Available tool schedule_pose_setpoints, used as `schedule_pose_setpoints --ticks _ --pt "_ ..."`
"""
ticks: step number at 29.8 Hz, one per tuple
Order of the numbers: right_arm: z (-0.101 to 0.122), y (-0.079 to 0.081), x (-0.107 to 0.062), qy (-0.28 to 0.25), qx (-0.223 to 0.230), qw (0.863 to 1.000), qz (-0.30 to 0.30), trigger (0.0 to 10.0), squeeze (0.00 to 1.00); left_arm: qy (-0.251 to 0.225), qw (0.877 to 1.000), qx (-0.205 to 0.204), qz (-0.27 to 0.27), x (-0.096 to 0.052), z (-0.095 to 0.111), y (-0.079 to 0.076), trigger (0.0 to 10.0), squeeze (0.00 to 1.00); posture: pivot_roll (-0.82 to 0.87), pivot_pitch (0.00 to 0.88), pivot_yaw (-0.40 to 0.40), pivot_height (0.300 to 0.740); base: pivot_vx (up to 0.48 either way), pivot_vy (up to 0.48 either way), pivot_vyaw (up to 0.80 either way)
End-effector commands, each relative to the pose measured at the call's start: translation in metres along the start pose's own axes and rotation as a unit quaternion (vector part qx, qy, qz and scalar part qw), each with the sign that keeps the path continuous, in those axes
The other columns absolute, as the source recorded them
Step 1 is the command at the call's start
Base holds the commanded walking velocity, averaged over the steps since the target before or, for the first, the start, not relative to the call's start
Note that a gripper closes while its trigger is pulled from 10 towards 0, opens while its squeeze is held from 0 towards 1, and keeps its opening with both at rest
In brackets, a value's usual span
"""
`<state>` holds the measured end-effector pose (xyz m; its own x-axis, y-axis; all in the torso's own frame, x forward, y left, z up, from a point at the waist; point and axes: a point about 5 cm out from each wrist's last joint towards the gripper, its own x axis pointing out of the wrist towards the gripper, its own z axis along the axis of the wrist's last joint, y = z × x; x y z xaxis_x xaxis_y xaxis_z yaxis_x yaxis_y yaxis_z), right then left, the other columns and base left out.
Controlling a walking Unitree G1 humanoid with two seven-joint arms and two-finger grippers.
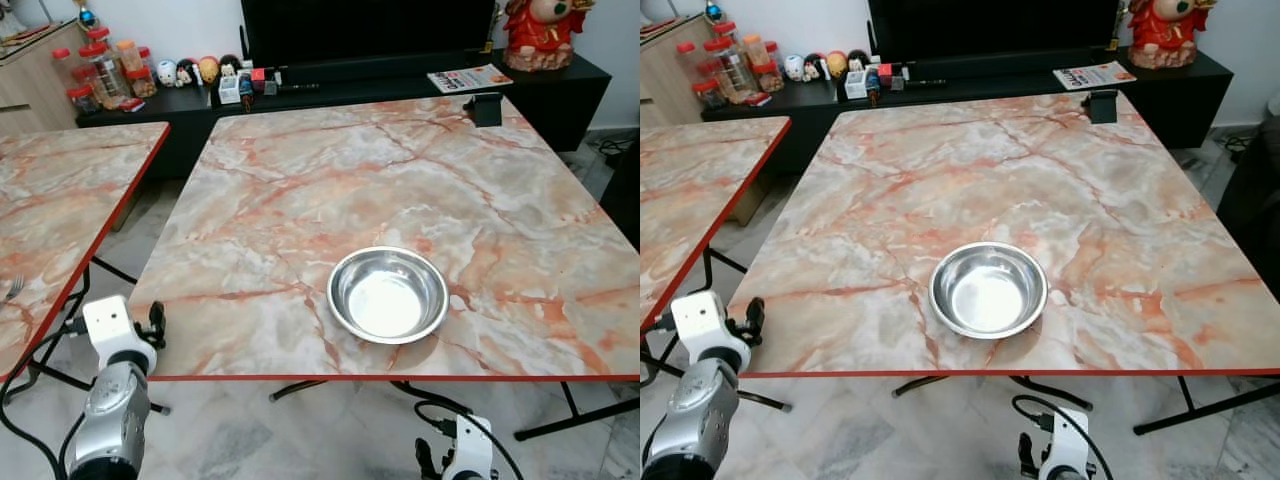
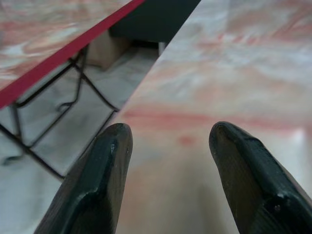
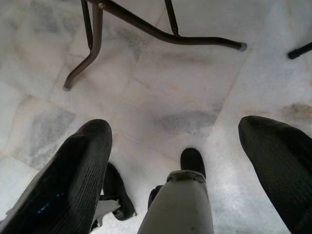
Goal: Setting the table
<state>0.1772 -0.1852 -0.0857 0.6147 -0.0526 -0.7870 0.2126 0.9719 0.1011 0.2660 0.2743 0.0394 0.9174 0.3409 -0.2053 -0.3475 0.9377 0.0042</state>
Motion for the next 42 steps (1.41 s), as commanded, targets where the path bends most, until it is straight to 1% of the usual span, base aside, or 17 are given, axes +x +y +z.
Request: schedule_pose_setpoints --ticks 1,7,11,14,15,18,20,24,28,31,34,36,37,38,39,40,42 --pt "-0.002 0.003 0.000 0.004 -0.005 1.000 0.004 10.0 0.00 0.019 0.999 0.020 0.026 -0.006 -0.014 0.015 10.0 0.00 -0.15 0.000 0.096 0.740 0.000 0.000 0.00" --pt "-0.003 0.003 0.000 0.004 0.002 1.000 0.001 10.0 0.00 0.085 0.990 0.053 0.104 -0.034 -0.056 0.052 10.0 0.00 -0.16 0.000 0.112 0.740 0.000 0.000 0.00" --pt "-0.005 0.003 -0.001 0.006 0.004 1.000 -0.001 10.0 0.00 0.122 0.984 0.063 0.112 -0.046 -0.075 0.058 10.0 0.00 -0.16 0.000 0.112 0.740 0.000 0.000 0.00" --pt "-0.005 0.002 -0.001 0.006 0.004 1.000 -0.001 10.0 0.00 0.121 0.984 0.059 0.114 -0.049 -0.078 0.057 10.0 0.00 -0.17 0.000 0.114 0.740 0.000 0.000 0.00" --pt "-0.005 0.001 -0.001 0.005 0.006 1.000 -0.002 10.0 0.00 0.095 0.988 0.002 0.121 -0.047 -0.074 0.056 10.0 0.00 -0.17 0.000 0.110 0.740 0.000 0.000 0.00" --pt "-0.004 0.001 -0.001 0.004 0.005 1.000 -0.002 10.0 0.00 0.039 0.988 -0.101 0.108 -0.032 -0.055 0.046 10.0 0.00 -0.16 0.000 0.100 0.740 0.000 0.000 0.00" --pt "-0.004 0.000 -0.001 0.004 0.004 1.000 -0.003 10.0 0.00 0.016 0.987 -0.125 0.098 -0.026 -0.046 0.042 10.0 0.00 -0.16 0.000 0.100 0.740 0.000 0.000 0.00" --pt "-0.003 -0.001 -0.001 0.003 0.001 1.000 -0.002 10.0 0.00 -0.067 0.982 -0.167 0.058 -0.003 -0.005 0.021 10.0 0.00 -0.14 0.000 0.087 0.740 0.000 0.000 0.00" --pt "0.000 0.000 0.000 0.001 -0.001 1.000 -0.001 10.0 0.00 -0.121 0.978 -0.169 0.035 0.007 0.023 0.010 10.0 0.00 -0.15 0.000 0.087 0.740 0.000 0.000 0.00" --pt "0.000 0.000 0.000 -0.001 0.001 1.000 -0.001 10.0 0.00 -0.162 0.968 -0.188 0.036 0.010 0.041 0.014 10.0 0.00 -0.15 0.000 0.087 0.740 0.000 0.000 0.00" --pt "-0.001 -0.001 0.000 0.001 0.001 1.000 -0.002 10.0 0.00 -0.181 0.966 -0.178 0.042 0.011 0.053 0.020 10.0 0.00 -0.14 0.000 0.081 0.740 0.000 0.000 0.00" --pt "-0.003 -0.003 -0.001 0.004 0.000 1.000 -0.004 10.0 0.00 -0.183 0.971 -0.142 0.064 0.011 0.059 0.032 10.0 0.00 -0.14 0.000 0.081 0.740 0.000 0.000 0.00" --pt "-0.003 -0.003 -0.001 0.004 0.000 1.000 -0.004 10.0 0.00 -0.183 0.971 -0.142 0.064 0.011 0.059 0.032 10.0 0.00 -0.14 0.000 0.081 0.740 0.000 0.000 0.00" --pt "-0.003 -0.002 -0.001 0.004 -0.001 1.000 -0.004 10.0 0.00 -0.176 0.975 -0.106 0.080 0.009 0.057 0.041 10.0 0.00 -0.12 0.000 0.078 0.740 0.000 0.000 0.00" --pt "-0.003 -0.002 -0.001 0.004 -0.001 1.000 -0.004 10.0 0.00 -0.176 0.975 -0.106 0.080 0.009 0.057 0.041 10.0 0.00 -0.12 0.000 0.078 0.740 0.000 0.000 0.00" --pt "-0.002 -0.002 -0.001 0.004 -0.002 1.000 -0.003 10.0 0.00 -0.167 0.978 -0.084 0.094 0.007 0.052 0.050 10.0 0.00 -0.12 0.000 0.079 0.740 0.000 0.000 0.00" --pt "-0.002 -0.002 -0.001 0.003 0.000 1.000 -0.003 10.0 0.00 -0.155 0.978 -0.072 0.123 0.002 0.046 0.063 10.0 0.00 -0.12 0.000 0.079 0.740 0.000 0.000 0.00"
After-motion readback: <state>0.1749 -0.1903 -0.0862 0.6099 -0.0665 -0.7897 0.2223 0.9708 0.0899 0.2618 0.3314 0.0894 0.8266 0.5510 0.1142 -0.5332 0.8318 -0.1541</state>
